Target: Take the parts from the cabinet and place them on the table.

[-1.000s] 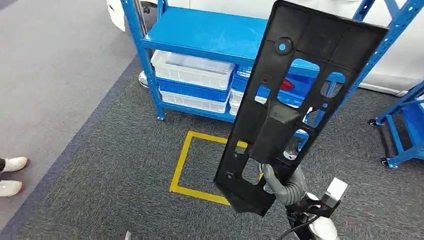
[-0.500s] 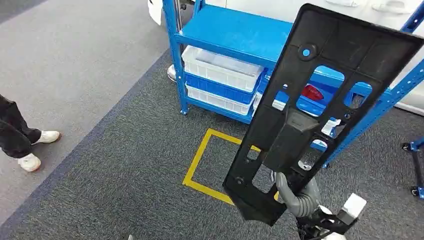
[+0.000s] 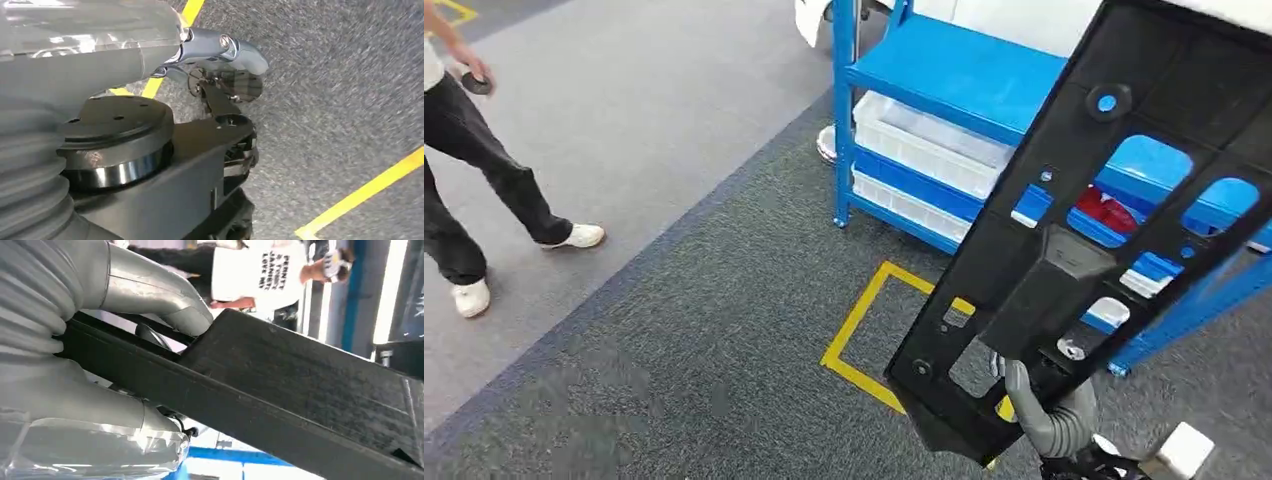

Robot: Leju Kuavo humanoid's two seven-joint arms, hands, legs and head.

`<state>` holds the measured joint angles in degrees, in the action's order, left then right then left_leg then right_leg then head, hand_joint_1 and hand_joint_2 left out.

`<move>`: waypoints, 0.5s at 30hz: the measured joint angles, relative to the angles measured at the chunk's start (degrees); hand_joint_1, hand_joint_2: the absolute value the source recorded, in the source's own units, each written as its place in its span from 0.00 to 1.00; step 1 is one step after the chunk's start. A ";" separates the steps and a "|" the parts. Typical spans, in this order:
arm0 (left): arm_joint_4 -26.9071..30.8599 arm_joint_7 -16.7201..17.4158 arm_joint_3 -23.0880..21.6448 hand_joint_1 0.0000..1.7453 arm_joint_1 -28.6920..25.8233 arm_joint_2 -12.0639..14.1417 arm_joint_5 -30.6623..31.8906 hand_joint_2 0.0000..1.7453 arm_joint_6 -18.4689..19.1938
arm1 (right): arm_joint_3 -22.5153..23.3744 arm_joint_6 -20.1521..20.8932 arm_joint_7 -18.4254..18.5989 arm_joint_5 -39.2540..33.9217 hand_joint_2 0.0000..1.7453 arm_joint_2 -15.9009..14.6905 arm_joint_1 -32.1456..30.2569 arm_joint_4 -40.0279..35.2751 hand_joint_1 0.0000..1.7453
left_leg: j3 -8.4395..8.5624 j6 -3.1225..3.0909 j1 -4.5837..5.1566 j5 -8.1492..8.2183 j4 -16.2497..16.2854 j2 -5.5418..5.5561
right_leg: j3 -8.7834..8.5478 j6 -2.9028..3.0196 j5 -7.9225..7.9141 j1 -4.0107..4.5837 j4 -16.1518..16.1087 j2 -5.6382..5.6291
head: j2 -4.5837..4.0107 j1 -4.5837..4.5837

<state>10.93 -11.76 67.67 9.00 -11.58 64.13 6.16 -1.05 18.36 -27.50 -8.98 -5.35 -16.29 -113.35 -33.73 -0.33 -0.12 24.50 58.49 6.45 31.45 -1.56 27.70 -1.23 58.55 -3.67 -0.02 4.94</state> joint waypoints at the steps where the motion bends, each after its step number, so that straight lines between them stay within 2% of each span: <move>1: 0.00 0.02 0.00 0.00 -0.05 0.04 -0.02 1.00 -0.02 | 0.24 0.13 -0.02 0.00 1.00 0.22 0.00 -0.13 0.94 | -0.13 0.31 -0.16 -0.16 -0.19 0.44 | 0.03 0.29 -0.02 0.21 0.10 0.41 | 0.00 0.00; 2: 0.00 0.04 0.00 0.00 -0.14 0.09 -0.18 1.00 -0.04 | 0.33 0.37 -0.07 0.00 1.00 0.35 0.10 -0.13 0.94 | -0.41 0.72 -0.15 -0.36 -0.45 1.01 | -0.04 0.69 -0.17 0.29 -0.02 1.02 | 0.00 0.00; 3: 0.00 0.04 0.00 0.00 -0.13 0.20 -0.44 1.00 -0.24 | 0.33 0.61 -0.15 -0.02 1.00 0.59 0.26 -0.15 0.94 | -0.43 0.98 -0.15 -0.23 -0.21 1.30 | -0.11 1.24 -0.53 -0.36 -0.60 1.87 | 0.00 0.00; 4: 0.00 0.00 0.00 0.00 -0.08 0.31 -0.55 1.00 -0.37 | 0.35 0.76 -0.17 -0.02 1.00 0.96 0.50 -0.26 0.94 | -0.95 1.14 0.14 1.02 1.15 -1.71 | -0.15 1.67 -0.63 -0.23 -0.74 2.52 | 0.00 0.00; 5: 0.00 -0.11 0.00 0.00 0.03 0.35 -0.59 1.00 -0.37 | 0.44 1.14 -0.26 -0.02 1.00 1.16 0.51 -0.33 0.94 | -2.52 1.34 0.12 3.38 4.61 -3.80 | -0.06 1.98 -0.65 -0.11 -0.74 3.24 | 0.00 0.00; 6: 0.00 -0.24 0.00 0.00 0.21 0.39 -0.66 1.00 -0.46 | 0.61 1.42 -0.31 -0.02 1.00 1.31 0.49 -0.33 0.94 | -4.55 1.54 -0.01 5.82 9.12 -4.99 | 0.03 2.06 -0.64 0.07 -0.74 4.05 | 0.00 0.00; 7: 0.00 -0.39 0.00 0.00 0.33 0.44 -0.70 1.00 -0.48 | 0.79 1.68 -0.31 -0.02 1.00 1.51 0.53 -0.28 0.94 | -6.66 1.70 -0.10 7.99 13.99 -5.53 | 0.11 2.08 -0.63 0.23 -0.72 4.94 | 0.00 0.00; 8: 0.00 -0.55 0.00 0.00 0.32 0.46 -0.70 1.00 -0.48 | 0.83 1.81 -0.31 -0.02 1.00 1.64 0.59 -0.26 0.94 | -8.11 1.80 -0.13 9.08 17.51 -5.72 | 0.17 2.11 -0.61 0.31 -0.70 5.82 | 0.00 0.00; 9: 0.00 -0.70 0.00 0.00 0.24 0.48 -0.70 1.00 -0.48 | 0.83 2.05 -0.31 -0.02 1.00 1.79 0.66 -0.24 0.94 | -8.16 1.85 -0.16 8.68 18.02 -5.82 | 0.17 2.11 -0.61 0.35 -0.69 6.58 | 0.00 0.00; 10: 0.00 -0.85 0.00 0.00 0.17 0.59 -0.70 1.00 -0.52 | 0.81 2.31 -0.31 -0.04 1.00 1.88 0.86 -0.20 0.94 | -7.00 1.77 -0.16 7.34 16.09 -6.00 | 0.15 2.11 -0.60 0.39 -0.69 7.29 | 0.00 0.00; 11: 0.00 -0.98 0.00 0.00 0.17 0.76 -0.68 1.00 -0.61 | 0.83 2.66 -0.31 -0.09 1.00 1.99 1.27 -0.02 0.94 | -4.47 1.58 -0.15 5.05 11.66 -6.35 | 0.08 2.07 -0.56 0.44 -0.68 7.99 | 0.00 0.00; 12: 0.00 -1.07 0.00 0.00 0.21 0.92 -0.68 1.00 -0.70 | 0.81 2.91 -0.28 -0.18 1.00 1.99 1.96 0.22 0.94 | -1.05 1.22 -0.08 2.46 5.47 -7.37 | -0.07 2.00 -0.51 0.50 -0.68 8.66 | 0.00 0.00; 13: 0.00 -1.16 0.00 0.00 0.27 1.05 -0.70 1.00 -0.72 | 0.81 3.17 -0.24 -0.35 1.00 2.01 2.72 0.59 0.94 | 1.64 0.60 0.24 1.38 0.48 -10.34 | -0.25 1.85 -0.41 0.62 -0.68 9.22 | 0.00 0.00; 14: 0.00 -1.29 0.00 0.00 0.43 1.16 -0.70 1.00 -0.72 | 0.81 3.34 -0.13 -0.59 1.00 2.01 3.34 0.87 0.94 | 1.75 0.17 0.91 1.94 -0.41 -10.94 | -0.20 1.53 -0.32 1.05 -0.50 9.74 | 0.00 0.00; 15: 0.00 -1.49 0.00 0.00 0.40 1.18 -0.70 1.00 -0.72 | 0.81 3.52 0.04 -0.81 1.00 2.01 4.01 1.14 0.94 | 1.54 -0.22 0.85 1.70 -0.35 -10.22 | -0.16 1.25 -0.40 0.99 -0.56 10.16 | 0.00 0.00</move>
<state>10.93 -13.25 67.67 9.40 -10.40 63.43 5.44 -0.24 21.88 -27.45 -9.79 -3.34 -12.28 -112.21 -32.18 -0.55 0.73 26.20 58.14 -3.77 31.29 -0.30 27.30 -0.24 57.99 6.49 -0.02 4.94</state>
